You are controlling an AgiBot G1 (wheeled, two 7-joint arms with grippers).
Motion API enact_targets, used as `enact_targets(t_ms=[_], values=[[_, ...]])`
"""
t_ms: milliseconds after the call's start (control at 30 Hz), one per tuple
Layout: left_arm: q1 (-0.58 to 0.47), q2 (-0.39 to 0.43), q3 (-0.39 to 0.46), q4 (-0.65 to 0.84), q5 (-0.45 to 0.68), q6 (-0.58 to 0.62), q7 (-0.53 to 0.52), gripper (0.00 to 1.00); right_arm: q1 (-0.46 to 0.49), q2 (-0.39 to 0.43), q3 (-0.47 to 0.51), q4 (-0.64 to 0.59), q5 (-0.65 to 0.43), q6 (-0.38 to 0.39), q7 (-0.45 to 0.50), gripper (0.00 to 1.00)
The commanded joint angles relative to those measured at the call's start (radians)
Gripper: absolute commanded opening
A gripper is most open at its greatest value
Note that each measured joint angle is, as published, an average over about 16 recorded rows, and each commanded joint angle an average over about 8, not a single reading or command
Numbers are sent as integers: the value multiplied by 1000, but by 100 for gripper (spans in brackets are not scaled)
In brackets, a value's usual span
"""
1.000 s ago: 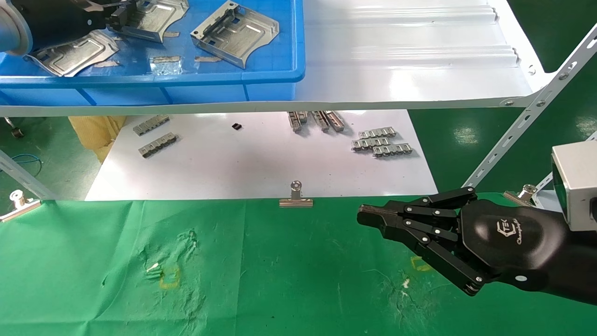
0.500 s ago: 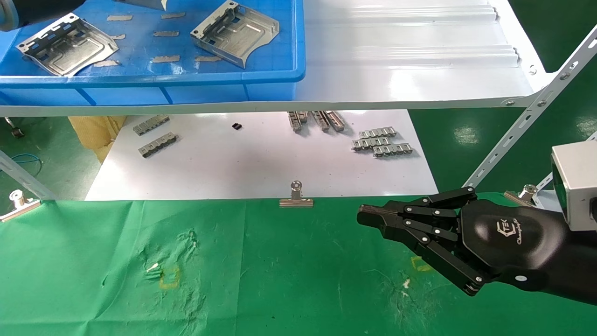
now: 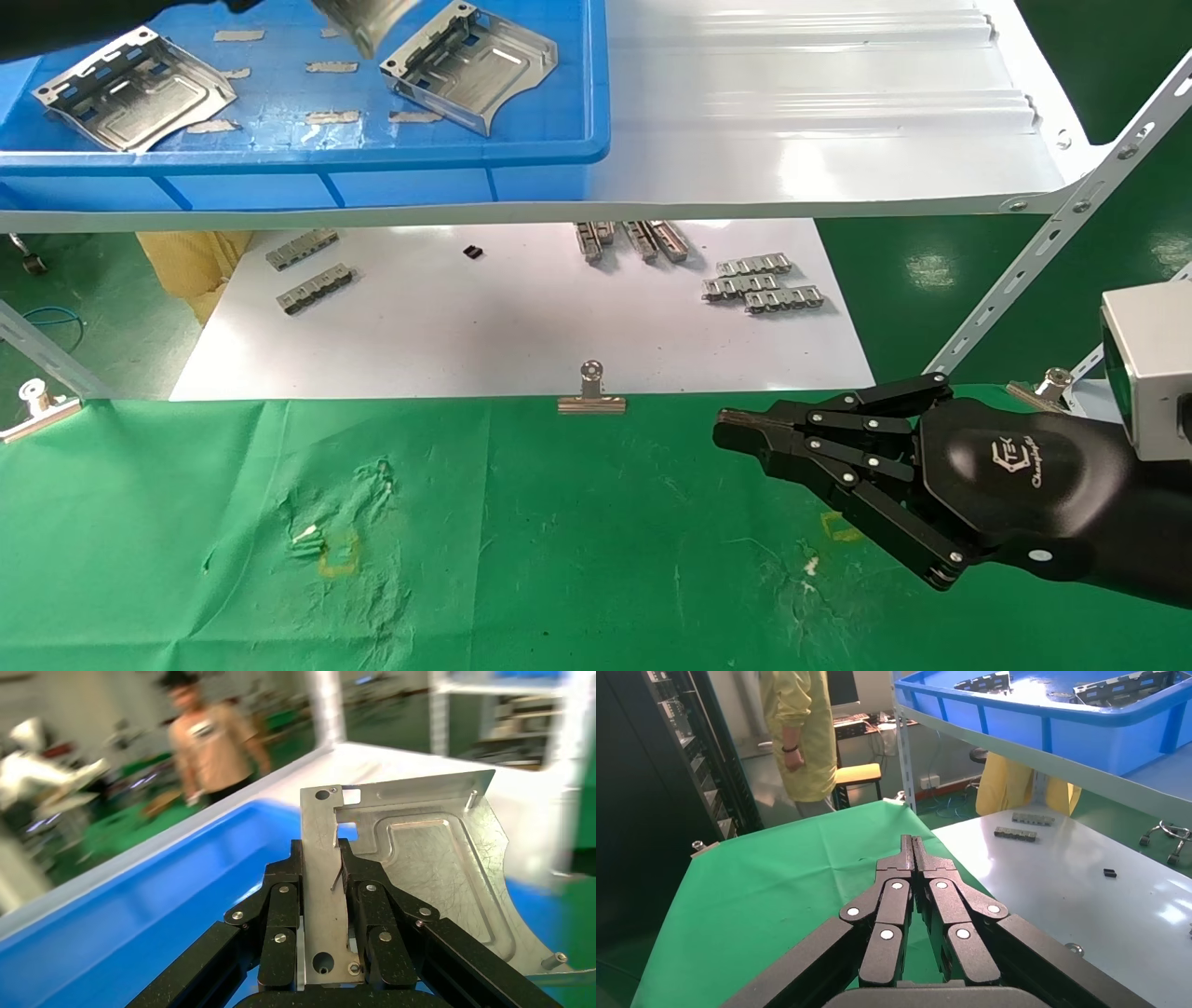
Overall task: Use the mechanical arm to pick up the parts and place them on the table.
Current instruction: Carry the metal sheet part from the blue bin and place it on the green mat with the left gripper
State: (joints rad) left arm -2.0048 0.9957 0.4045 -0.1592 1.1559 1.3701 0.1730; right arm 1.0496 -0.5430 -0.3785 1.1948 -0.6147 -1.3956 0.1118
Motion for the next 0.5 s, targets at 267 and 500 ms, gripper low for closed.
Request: enact_targets(t_ms=[267,500], values=[[66,-58,7,-114,-61,230,92,0,0,0,0,0,0,0,0,0],[202,-151,96,-374,-156,236,108,0,0,0,0,0,0,0,0,0]])
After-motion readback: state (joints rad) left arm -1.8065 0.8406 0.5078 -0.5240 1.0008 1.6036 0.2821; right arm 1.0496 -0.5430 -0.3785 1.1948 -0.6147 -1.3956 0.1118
